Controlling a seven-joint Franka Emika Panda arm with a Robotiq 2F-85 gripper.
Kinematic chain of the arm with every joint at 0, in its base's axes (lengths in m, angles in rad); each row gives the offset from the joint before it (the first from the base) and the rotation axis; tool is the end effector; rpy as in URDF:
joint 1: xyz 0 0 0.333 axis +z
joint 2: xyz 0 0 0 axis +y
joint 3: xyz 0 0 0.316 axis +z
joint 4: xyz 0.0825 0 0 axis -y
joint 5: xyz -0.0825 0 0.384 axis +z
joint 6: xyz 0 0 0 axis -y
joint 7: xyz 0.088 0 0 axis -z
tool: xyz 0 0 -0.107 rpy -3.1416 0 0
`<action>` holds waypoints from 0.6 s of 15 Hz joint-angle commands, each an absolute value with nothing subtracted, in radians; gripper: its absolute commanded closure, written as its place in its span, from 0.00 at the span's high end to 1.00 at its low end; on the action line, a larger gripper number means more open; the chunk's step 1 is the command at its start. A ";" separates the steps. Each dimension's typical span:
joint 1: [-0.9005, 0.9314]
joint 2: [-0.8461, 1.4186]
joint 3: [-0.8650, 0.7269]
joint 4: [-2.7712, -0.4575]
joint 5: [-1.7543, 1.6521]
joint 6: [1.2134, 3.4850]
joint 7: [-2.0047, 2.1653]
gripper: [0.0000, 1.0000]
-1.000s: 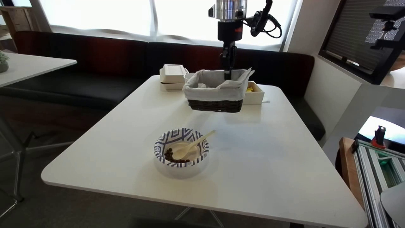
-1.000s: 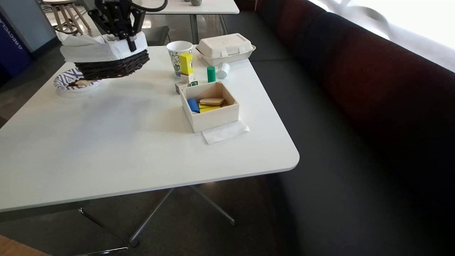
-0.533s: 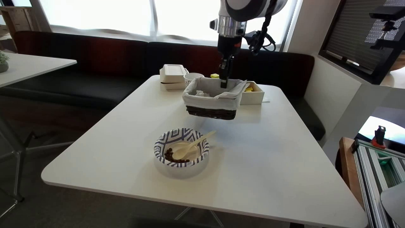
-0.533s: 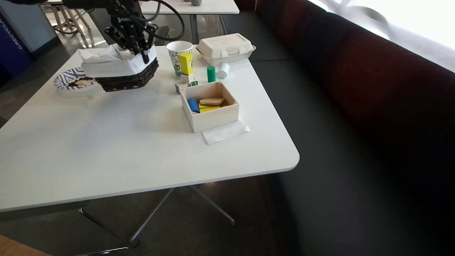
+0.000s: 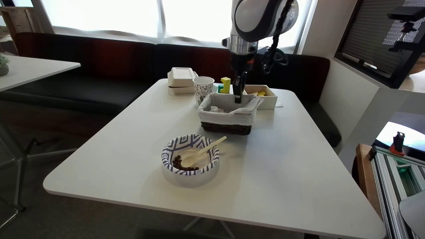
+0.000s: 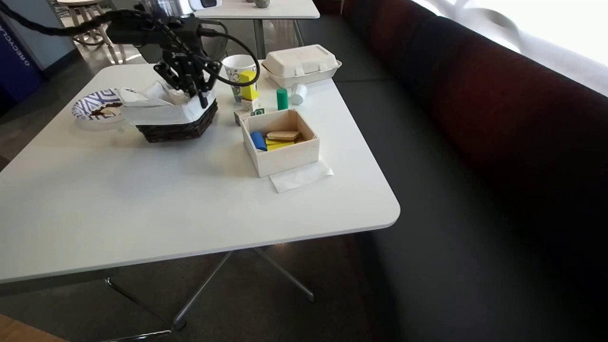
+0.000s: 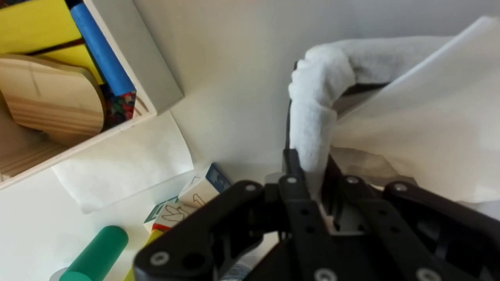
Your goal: Move the bowl on the table
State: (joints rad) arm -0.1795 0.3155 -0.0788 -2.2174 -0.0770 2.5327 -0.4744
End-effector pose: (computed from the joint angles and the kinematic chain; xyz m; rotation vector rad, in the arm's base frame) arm 0.5336 -0.1404 0.2334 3.0466 0.4342 -0.0376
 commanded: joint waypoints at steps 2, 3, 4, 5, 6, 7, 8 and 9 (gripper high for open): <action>-0.192 0.354 -0.063 -2.193 -0.083 2.545 -0.490 0.05; -0.190 0.354 -0.062 -2.190 -0.085 2.546 -0.485 0.32; -0.190 0.348 -0.061 -2.191 -0.085 2.543 -0.485 0.41; -0.190 0.335 -0.057 -2.192 -0.081 2.534 -0.485 0.48; -0.188 0.321 -0.055 -2.190 -0.077 2.503 -0.479 0.55; -0.183 0.310 -0.057 -2.187 -0.082 2.477 -0.468 0.61; -0.178 0.292 -0.059 -2.188 -0.082 2.449 -0.451 0.69; -0.173 0.278 -0.061 -2.185 -0.076 2.420 -0.424 0.77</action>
